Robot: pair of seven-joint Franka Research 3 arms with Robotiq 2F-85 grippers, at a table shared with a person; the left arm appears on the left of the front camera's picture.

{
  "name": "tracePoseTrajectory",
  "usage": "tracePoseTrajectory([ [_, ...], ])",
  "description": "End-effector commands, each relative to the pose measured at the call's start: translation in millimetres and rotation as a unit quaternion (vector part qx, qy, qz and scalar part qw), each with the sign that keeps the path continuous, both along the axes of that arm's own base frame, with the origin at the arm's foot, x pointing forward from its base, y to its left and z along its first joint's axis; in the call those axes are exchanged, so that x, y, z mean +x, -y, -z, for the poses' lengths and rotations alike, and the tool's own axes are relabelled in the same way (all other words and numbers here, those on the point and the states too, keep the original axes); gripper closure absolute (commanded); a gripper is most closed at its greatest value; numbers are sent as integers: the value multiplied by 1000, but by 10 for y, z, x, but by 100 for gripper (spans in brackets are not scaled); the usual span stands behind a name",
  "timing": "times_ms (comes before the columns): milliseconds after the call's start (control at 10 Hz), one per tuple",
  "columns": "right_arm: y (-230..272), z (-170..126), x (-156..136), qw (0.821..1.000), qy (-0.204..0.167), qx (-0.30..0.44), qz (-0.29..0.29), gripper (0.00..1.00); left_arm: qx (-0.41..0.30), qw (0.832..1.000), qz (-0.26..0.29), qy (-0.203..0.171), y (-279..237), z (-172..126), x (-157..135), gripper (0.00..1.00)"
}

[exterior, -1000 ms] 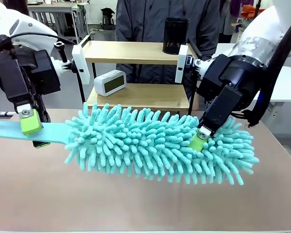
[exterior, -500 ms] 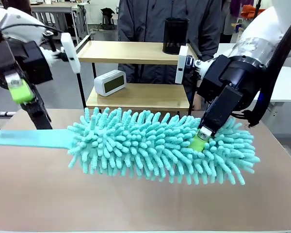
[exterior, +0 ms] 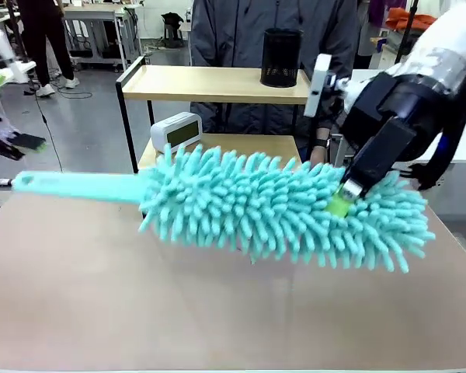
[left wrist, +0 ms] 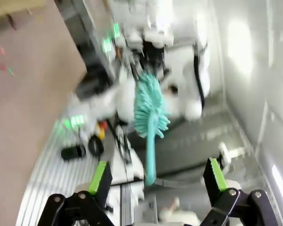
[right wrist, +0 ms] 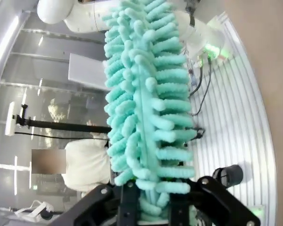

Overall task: Clean the shelf.
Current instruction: Hand the Duster back to the human.

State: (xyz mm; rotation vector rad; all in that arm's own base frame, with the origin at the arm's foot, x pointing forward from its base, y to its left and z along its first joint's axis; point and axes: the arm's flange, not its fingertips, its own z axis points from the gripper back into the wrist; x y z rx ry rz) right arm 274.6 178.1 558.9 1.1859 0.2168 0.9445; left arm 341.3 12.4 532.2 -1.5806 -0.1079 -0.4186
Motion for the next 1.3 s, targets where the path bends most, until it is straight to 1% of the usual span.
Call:
tracePoseTrajectory([
  [0,447,-266,50,990,64,71,99,100,-53,984,-166,19,-109,150,-55,0],
  [100,718,-376,50,978,86,111,153,100,-53,973,-226,10,-261,252,-10,0],
  [200,1005,-464,25,960,101,154,213,100,-48,970,-232,-61,-371,373,73,0],
  [300,1294,-519,1,934,123,199,272,100,-39,986,-163,-8,-471,218,22,0],
  [400,1572,-532,3,913,124,217,323,100,-39,986,-163,-8,-471,218,22,0],
  [500,1769,-508,8,896,117,217,369,100,-39,986,-163,-8,-471,218,22,0],
  [600,1971,-464,-11,881,110,229,400,100,-39,986,-163,-8,-471,218,22,0],
  [800,2445,-307,-126,835,92,244,485,100,-39,986,-163,-8,-471,218,22,0],
  [900,2662,-161,-188,817,72,243,518,100,-39,986,-163,-8,-471,218,22,0],
  [1100,2861,158,-194,822,-35,189,536,100,-39,986,-163,-8,-471,218,22,0],
  [1200,2915,285,-201,819,-82,167,542,100,-39,986,-163,-8,-471,218,22,0],
])
